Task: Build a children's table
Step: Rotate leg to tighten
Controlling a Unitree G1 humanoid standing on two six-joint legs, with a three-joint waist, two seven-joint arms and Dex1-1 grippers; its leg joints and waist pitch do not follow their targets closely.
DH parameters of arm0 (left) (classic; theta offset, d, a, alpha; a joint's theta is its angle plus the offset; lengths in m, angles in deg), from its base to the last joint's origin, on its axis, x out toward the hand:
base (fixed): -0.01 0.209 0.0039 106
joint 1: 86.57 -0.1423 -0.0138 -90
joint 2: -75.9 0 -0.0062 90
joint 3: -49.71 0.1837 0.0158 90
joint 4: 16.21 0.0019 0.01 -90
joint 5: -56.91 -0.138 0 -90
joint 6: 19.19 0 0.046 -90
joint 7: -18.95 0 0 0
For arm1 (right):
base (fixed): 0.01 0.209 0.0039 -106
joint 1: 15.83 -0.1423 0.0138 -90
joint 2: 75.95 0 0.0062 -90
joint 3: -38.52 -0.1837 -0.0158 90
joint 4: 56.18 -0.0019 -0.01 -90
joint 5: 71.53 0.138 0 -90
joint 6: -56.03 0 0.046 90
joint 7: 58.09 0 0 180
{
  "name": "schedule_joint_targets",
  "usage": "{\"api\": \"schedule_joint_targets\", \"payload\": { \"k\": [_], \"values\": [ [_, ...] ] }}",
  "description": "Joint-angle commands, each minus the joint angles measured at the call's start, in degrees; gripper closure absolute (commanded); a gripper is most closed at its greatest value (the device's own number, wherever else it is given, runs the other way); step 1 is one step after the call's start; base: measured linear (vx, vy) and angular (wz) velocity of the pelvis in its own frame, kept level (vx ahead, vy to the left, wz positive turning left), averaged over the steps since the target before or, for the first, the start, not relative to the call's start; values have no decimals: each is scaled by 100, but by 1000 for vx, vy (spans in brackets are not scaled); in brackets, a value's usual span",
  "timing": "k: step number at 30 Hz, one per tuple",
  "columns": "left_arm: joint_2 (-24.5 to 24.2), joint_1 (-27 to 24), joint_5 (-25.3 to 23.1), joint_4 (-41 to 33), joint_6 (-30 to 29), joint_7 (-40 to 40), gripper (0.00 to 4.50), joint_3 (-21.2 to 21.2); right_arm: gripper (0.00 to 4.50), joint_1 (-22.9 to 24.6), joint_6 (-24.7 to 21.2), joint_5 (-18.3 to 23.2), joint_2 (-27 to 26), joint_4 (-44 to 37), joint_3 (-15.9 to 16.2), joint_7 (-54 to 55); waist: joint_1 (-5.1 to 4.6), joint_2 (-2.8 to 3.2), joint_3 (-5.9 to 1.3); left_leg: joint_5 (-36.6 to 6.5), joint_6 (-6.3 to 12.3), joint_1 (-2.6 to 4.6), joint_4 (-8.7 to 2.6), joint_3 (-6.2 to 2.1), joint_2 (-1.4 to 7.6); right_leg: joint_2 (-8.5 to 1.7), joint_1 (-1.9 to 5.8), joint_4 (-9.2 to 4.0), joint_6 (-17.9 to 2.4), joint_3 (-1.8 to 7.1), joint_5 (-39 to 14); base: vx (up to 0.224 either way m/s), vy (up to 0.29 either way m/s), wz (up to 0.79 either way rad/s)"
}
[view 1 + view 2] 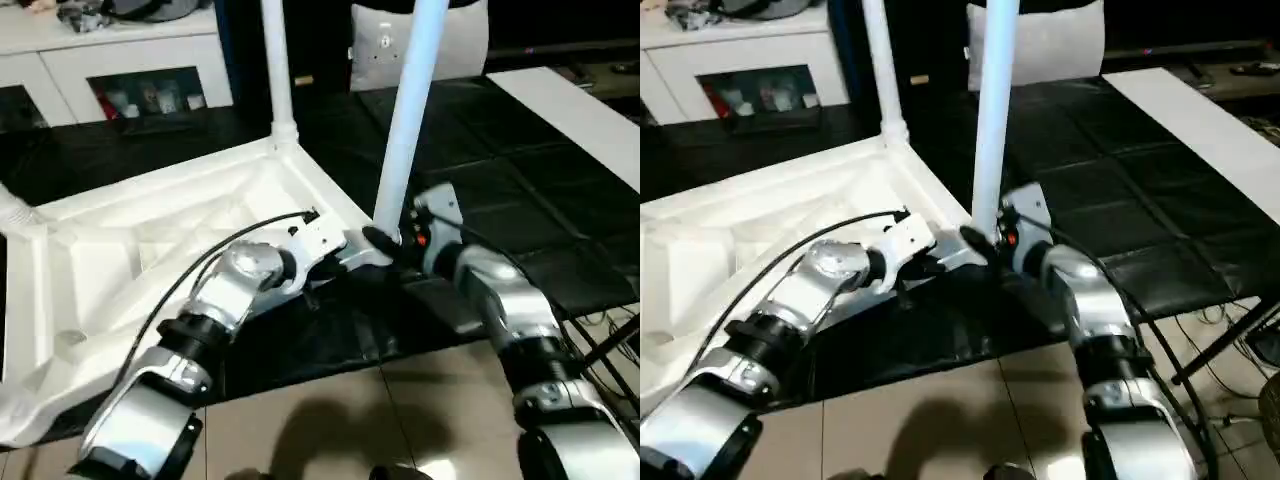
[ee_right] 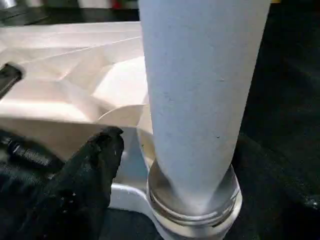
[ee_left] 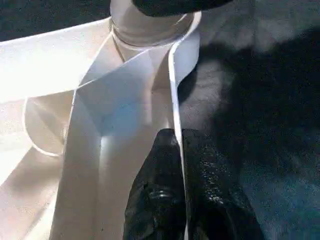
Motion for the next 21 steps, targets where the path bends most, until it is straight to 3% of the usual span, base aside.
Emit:
{"api": "schedule_joint_targets", "payload": {
  "k": [1,4,6,8,14,19,21],
  "values": [
    [-222,-57,-31,-145,320,-315,450,138,49,176,153,142,280,-331,185,-688,59,-55,-439,-1057,582,50,-340,-47,226,-331,413,-354,-1300,248,-1325,0,0,0],
    [-411,-58,-71,-17,541,-482,450,189,24,296,250,165,690,-439,231,-1215,96,-31,-427,-1110,589,50,-348,-48,245,-327,407,-352,-1252,257,-1384,0,0,0],
    [-475,-55,-84,36,717,-589,450,234,13,314,331,150,805,-431,261,-1352,108,-65,-426,-1160,536,41,-346,-48,226,-324,416,-365,-1201,244,-1547,0,0,0],
    [-669,-136,32,-16,1179,-1221,450,349,13,392,471,152,1185,-523,380,-1959,132,-74,-424,-1217,527,51,-345,-41,230,-331,412,-395,-1117,244,-1742,0,0,0],
    [-929,-269,190,-207,1545,-2110,450,568,13,453,475,291,1559,-685,599,-2880,221,-69,-432,-1144,588,56,-343,-36,271,-339,386,-345,-1230,256,-1583,0,0,0],
    [-1101,-328,171,-290,1777,-2502,450,731,74,427,325,444,1692,-710,732,-3438,328,-64,-429,-1182,522,94,-359,-34,300,-344,359,-341,-1250,272,-1630,0,0,0],
    [-1146,-339,172,-316,1895,-2690,450,762,86,402,246,536,1705,-737,806,-3717,340,-96,-425,-1216,481,86,-363,-38,292,-351,372,-342,-1219,272,-1716,0,0,0]
  ]
}}
